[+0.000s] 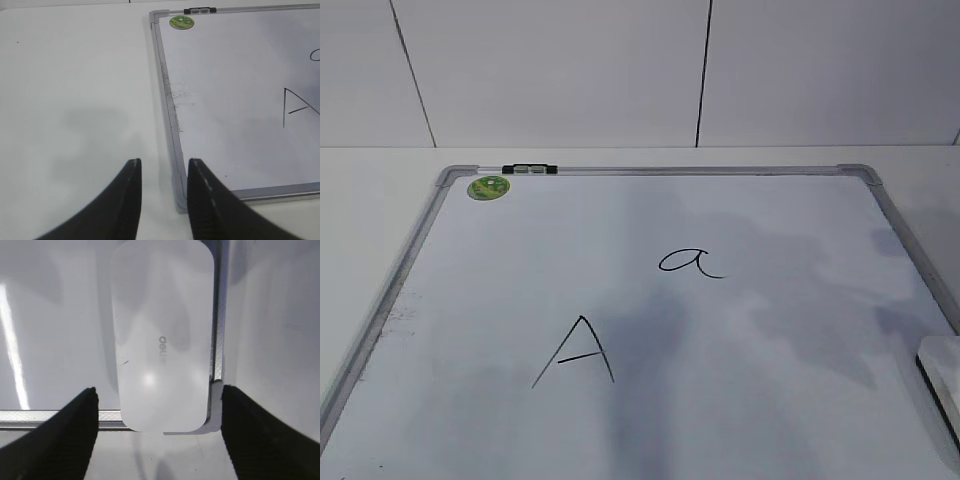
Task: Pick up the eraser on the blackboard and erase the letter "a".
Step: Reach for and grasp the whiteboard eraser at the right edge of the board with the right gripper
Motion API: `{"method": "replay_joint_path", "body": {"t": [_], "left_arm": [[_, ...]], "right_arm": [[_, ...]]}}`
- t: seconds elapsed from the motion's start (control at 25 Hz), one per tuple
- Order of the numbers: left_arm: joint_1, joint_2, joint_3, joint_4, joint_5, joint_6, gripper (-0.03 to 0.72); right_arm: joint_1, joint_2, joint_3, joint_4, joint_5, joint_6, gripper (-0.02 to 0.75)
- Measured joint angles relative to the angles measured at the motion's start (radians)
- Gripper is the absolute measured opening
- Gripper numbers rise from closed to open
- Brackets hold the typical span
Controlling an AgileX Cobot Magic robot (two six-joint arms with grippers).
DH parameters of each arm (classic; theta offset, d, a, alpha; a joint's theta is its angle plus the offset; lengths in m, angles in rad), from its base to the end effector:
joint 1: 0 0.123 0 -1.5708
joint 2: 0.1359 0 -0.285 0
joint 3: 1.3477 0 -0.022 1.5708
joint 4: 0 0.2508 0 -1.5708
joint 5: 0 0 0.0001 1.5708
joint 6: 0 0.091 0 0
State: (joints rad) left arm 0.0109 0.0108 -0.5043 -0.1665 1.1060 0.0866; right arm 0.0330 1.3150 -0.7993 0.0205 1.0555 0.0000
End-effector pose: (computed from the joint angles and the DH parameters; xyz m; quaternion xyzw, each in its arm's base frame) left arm -0.0061 -0.0136 0.2759 0.0375 0.8626 -0.0587 0.5010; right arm 0.2108 0.0086 0.2311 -0.0118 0.9989 0.0098 0.0432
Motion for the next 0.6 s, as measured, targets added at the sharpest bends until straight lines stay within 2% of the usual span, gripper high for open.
{"method": "replay_joint_path", "body": {"t": [0.16,0.6], "left_arm": [[0.0,0.0,0.0,0.0,0.0,0.0,0.235],[0.0,0.0,0.0,0.0,0.0,0.0,0.235]], "right_arm": [[0.0,0.015,0.0,0.004,-0.002,-0.014,0.657],[0.0,0.073,0.0,0.015,-0.042,-0.044,0.666]]}}
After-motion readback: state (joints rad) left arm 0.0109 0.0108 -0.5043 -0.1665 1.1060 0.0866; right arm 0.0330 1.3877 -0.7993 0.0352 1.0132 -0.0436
